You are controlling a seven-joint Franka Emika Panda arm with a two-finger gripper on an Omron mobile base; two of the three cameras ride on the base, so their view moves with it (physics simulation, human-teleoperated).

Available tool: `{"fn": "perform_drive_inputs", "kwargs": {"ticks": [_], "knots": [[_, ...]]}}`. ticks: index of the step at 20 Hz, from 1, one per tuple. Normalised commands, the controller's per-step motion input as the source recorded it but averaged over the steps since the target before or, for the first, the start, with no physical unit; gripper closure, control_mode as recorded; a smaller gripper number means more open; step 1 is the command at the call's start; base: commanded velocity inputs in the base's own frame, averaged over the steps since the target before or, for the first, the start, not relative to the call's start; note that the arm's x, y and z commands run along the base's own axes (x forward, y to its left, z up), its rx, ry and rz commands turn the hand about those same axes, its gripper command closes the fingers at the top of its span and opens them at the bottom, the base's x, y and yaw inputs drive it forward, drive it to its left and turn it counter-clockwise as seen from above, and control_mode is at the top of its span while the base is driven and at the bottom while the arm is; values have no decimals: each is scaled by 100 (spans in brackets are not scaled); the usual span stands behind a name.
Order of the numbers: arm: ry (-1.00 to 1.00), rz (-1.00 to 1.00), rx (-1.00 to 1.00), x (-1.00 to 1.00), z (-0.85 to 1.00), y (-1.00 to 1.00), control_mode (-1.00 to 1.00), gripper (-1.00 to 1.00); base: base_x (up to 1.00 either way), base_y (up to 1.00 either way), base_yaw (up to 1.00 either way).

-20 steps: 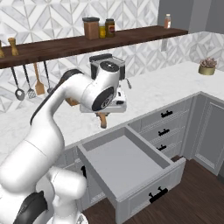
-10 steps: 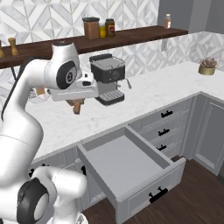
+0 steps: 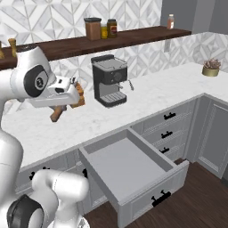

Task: Pick up the knife from the drawer and place it on the cutting board. Then place the meat from the plate to the cutting board.

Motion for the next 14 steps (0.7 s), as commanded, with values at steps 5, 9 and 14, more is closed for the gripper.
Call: {"fn": "perform_drive_inputs", "kwargs": {"ticks": [5,9,14], "knots": [[0,0,0,0,0,0,100,100,-29,-10,-5],[0,0,0,0,0,0,100,100,-94,0,-11],[0,0,0,0,0,0,100,100,-82,-12,-13]]}}
